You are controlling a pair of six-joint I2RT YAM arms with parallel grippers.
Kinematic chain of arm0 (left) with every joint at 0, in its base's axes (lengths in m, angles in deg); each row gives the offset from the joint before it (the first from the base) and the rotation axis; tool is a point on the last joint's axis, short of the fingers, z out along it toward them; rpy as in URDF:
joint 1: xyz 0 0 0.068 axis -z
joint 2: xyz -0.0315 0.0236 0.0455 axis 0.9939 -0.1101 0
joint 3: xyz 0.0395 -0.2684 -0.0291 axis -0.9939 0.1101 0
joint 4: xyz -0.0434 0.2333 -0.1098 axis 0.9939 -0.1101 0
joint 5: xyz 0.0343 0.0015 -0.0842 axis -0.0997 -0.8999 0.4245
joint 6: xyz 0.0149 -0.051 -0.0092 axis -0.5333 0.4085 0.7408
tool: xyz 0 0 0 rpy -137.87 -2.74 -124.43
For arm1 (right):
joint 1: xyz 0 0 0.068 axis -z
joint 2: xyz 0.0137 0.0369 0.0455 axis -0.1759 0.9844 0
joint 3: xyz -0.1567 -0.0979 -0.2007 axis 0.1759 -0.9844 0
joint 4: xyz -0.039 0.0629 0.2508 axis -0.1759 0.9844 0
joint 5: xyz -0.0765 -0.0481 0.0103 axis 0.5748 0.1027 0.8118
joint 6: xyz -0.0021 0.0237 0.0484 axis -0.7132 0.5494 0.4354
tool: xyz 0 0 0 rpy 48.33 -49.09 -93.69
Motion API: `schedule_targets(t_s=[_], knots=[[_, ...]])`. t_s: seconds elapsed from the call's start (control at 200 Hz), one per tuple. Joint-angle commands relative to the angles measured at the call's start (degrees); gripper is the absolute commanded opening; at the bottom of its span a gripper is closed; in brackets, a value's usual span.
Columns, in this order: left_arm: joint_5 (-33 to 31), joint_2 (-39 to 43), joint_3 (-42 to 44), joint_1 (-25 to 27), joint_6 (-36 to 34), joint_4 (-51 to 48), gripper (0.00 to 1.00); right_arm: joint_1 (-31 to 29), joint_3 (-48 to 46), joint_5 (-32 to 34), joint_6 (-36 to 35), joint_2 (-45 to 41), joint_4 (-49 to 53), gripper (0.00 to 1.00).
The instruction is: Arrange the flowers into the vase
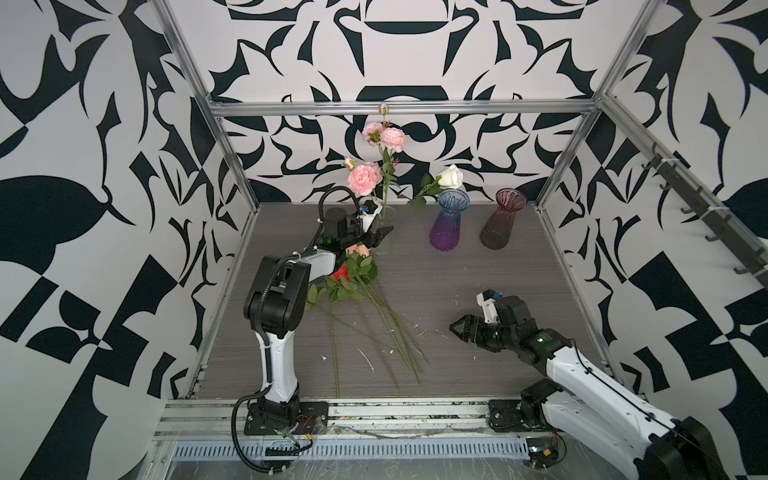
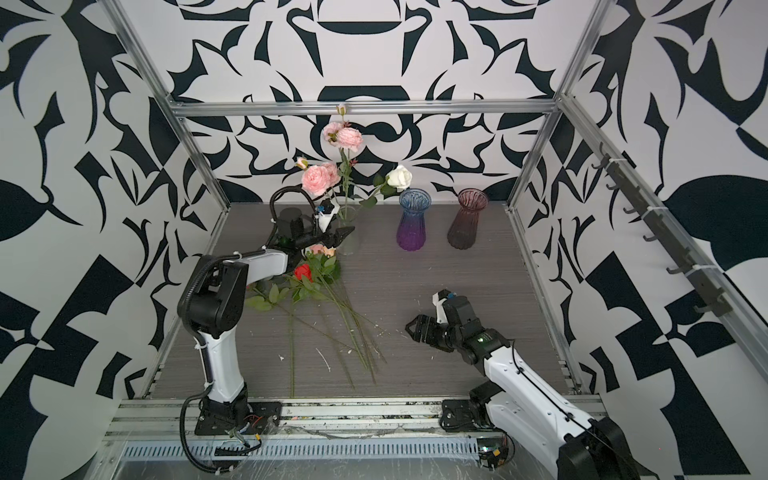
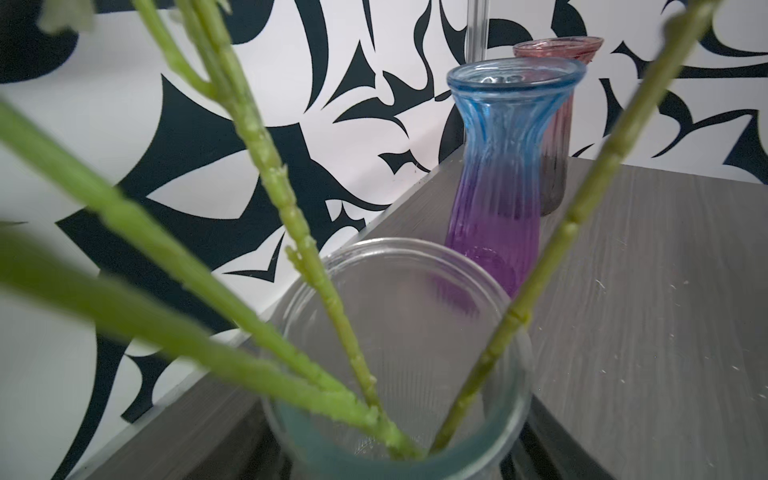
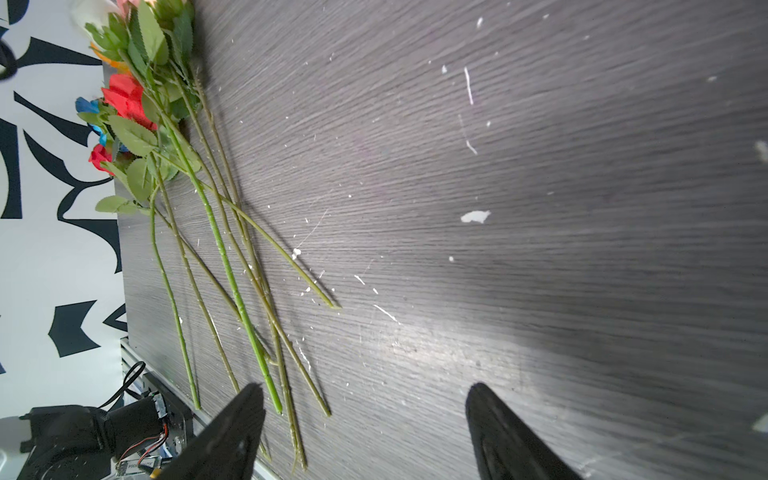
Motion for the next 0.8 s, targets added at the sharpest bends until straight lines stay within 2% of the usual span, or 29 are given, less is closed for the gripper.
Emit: schedule_targets(t_s=[0.0, 0.255, 0.565, 0.795], knots=[[-0.6, -3.7, -5.8, -0.7, -1.3, -0.6, 0.49, 0.3, 0.6, -0.7, 0.2, 0.6, -1.6, 0.80], [-2.2, -8.6, -12.1, -2.8, -1.3, -1.6, 0.49, 0.8, 0.8, -1.4, 0.0, 1.9, -2.2, 0.80], [-4.3, -8.7, -10.2, -3.1, -0.4, -0.4, 0.51, 1.0, 1.0, -2.1, 0.0, 3.5, -2.9, 0.80], [-9.9, -8.9, -10.8, -3.7, -0.2, -2.6, 0.55, 1.0, 1.0, -2.1, -0.1, 3.5, -2.8, 0.80]])
